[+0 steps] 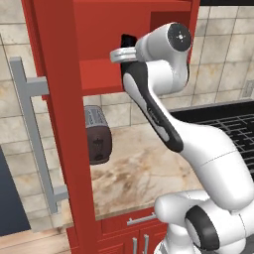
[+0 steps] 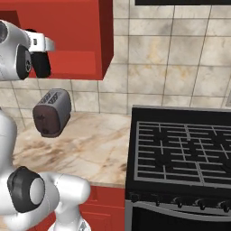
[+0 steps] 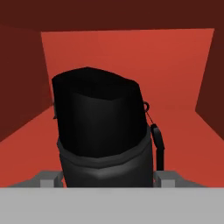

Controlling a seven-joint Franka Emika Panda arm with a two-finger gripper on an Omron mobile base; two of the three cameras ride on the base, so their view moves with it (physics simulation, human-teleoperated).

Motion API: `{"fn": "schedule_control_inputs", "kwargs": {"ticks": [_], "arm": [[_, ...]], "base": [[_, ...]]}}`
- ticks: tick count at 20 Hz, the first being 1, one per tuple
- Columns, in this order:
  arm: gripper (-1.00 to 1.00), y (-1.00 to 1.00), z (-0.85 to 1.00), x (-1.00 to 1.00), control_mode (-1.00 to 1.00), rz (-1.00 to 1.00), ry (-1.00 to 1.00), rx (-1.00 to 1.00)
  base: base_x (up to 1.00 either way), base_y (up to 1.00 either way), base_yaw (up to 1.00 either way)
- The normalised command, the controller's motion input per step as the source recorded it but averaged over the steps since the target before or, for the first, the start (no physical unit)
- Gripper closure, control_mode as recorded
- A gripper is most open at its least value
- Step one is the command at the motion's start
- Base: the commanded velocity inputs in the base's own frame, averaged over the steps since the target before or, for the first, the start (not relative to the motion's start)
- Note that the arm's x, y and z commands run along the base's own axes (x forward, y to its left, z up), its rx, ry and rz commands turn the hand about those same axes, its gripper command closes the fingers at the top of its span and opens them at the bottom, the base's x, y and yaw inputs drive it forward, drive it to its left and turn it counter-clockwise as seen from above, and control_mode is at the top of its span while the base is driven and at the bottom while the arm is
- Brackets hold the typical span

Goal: Pick the water bottle from the counter and place it in the open cabinet.

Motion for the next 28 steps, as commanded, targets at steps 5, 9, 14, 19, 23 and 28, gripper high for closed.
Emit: {"fn": "schedule_control_inputs", "kwargs": {"ticks": [5,9,14,19,23,28], "arm": [[1.0,0.0,0.1,0.4,-1.0,-0.14,0.0,0.0],[1.0,0.0,0.0,0.26,-1.0,-0.11,0.0,0.02],[1.0,0.0,0.0,0.09,-1.0,-0.03,0.0,0.03],[1.0,0.0,0.0,0.24,-1.0,0.0,0.0,0.04],[1.0,0.0,0.0,0.34,-1.0,0.0,0.0,0.07],[1.0,-0.01,0.0,0.28,-1.0,0.01,0.0,0.06]], "base": [[0.0,0.0,0.0],[0.0,0.0,0.0],[0.0,0.0,0.0],[0.0,0.0,0.0],[0.0,0.0,0.0],[0.0,0.0,0.0]]}}
